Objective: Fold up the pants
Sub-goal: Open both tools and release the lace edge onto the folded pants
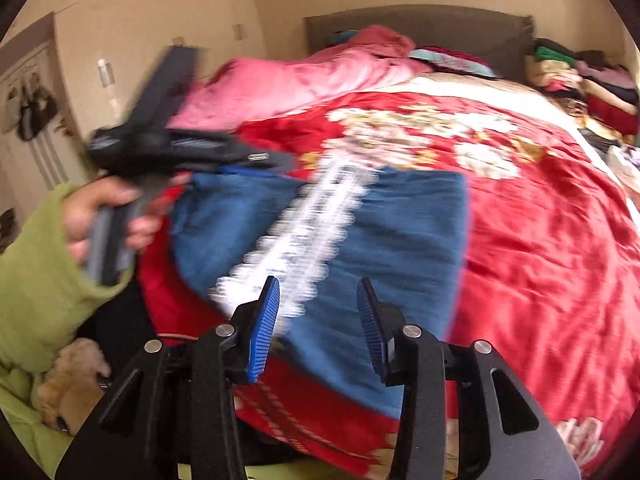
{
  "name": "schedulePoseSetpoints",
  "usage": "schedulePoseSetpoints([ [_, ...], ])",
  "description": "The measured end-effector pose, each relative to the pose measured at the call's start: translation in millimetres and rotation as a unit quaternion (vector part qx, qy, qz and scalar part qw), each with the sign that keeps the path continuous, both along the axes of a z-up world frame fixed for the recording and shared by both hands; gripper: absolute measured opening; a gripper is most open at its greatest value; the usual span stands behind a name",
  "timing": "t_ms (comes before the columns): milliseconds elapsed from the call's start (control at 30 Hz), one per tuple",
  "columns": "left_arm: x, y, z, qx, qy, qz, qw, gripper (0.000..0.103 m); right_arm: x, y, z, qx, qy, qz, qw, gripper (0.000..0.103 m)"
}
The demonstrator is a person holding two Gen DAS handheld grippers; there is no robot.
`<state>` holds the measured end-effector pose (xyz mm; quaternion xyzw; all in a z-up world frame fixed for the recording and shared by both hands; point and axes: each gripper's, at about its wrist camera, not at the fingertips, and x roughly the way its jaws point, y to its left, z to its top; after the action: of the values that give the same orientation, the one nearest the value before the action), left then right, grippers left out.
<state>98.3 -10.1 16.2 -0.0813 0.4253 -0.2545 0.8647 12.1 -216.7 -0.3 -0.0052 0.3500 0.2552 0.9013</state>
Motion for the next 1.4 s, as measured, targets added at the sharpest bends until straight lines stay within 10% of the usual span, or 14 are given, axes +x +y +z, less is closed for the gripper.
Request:
schedulePoseSetpoints([
  [367,-50.3,-51.3,-46.9,0.092,0.024,-0.054,0.994,0.047,6.7,-15.2,-54.2,-0.058,0.082,-0.034,0.994,0.039],
  [600,-43.9,-40.5,-63.1,0.074,0.047,-0.046,0.9951,0.047,6.9,-19.0,-60.9,-0.046,0.079,-0.035,0.995,0.039],
  [1367,-66.9,-2.5,-10.4,0.052,-0.005,0.016,0.9985,0.067,20.3,-3.5,5.3,-0.014,0.02,-0.028,0.999,0.054],
  [1400,-67.6,-0.4,-8.8,0.053,-0.007,0.018,0.9984,0.069,20.5,-1.4,7.0,-0.014,0.019,-0.028,0.999,0.069],
])
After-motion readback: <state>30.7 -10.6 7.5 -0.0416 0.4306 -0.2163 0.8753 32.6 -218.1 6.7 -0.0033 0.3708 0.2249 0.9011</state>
